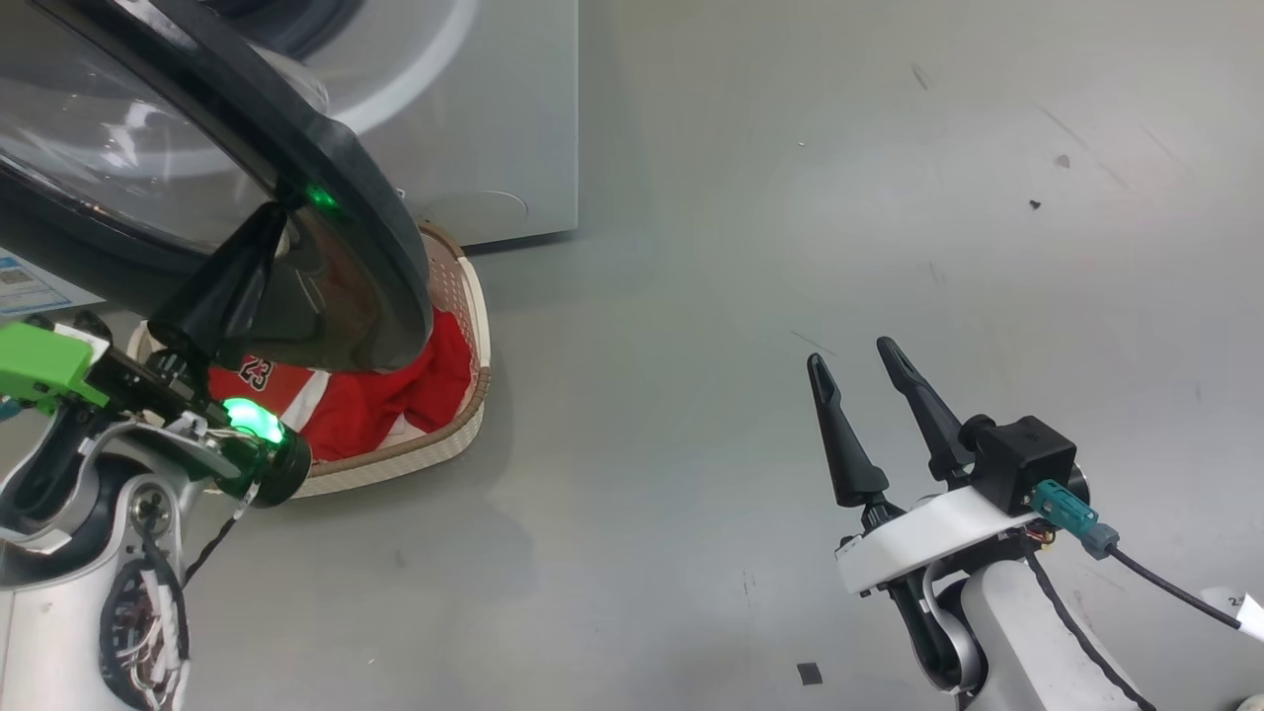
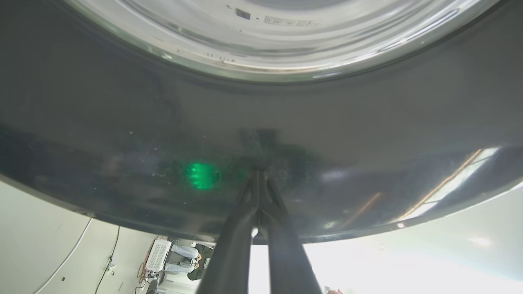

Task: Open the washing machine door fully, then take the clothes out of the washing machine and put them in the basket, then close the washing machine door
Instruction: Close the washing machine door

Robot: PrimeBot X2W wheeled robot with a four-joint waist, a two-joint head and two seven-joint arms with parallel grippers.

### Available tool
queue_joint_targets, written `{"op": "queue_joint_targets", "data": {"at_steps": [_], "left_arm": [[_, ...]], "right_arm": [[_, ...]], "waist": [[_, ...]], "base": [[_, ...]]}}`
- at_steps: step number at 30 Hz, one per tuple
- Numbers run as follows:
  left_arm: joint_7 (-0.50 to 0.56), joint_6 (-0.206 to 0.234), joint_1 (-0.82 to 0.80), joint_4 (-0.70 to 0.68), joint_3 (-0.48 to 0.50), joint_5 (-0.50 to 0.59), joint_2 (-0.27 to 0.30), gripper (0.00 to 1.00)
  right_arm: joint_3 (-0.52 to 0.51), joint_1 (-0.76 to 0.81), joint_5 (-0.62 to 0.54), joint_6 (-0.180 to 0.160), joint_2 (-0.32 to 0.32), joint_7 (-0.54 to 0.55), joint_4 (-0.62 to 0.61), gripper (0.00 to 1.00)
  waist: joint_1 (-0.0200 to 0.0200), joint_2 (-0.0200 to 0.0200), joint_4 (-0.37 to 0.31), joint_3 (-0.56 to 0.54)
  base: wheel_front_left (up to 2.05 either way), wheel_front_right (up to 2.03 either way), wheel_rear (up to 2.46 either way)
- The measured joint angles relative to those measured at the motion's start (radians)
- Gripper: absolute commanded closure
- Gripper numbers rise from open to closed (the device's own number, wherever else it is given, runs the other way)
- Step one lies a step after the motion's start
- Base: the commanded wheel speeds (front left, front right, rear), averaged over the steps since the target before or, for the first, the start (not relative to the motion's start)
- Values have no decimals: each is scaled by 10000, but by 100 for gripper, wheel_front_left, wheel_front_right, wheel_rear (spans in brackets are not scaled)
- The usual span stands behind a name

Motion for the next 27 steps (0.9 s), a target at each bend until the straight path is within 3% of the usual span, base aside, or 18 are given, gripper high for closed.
{"op": "queue_joint_targets", "data": {"at_steps": [14, 27], "left_arm": [[-790, 0, -1048, 387, -73, -19, -238, 100], [-920, 0, -1290, 830, -449, 19, -301, 100]], "right_arm": [[-307, -189, 2, 0, 61, 0, -146, 0], [-671, -189, 0, 0, 77, 0, -228, 0]], "waist": [[0, 0, -833, 683], [0, 0, -716, 750]], "base": [[0, 0, 0], [0, 0, 0]]}}
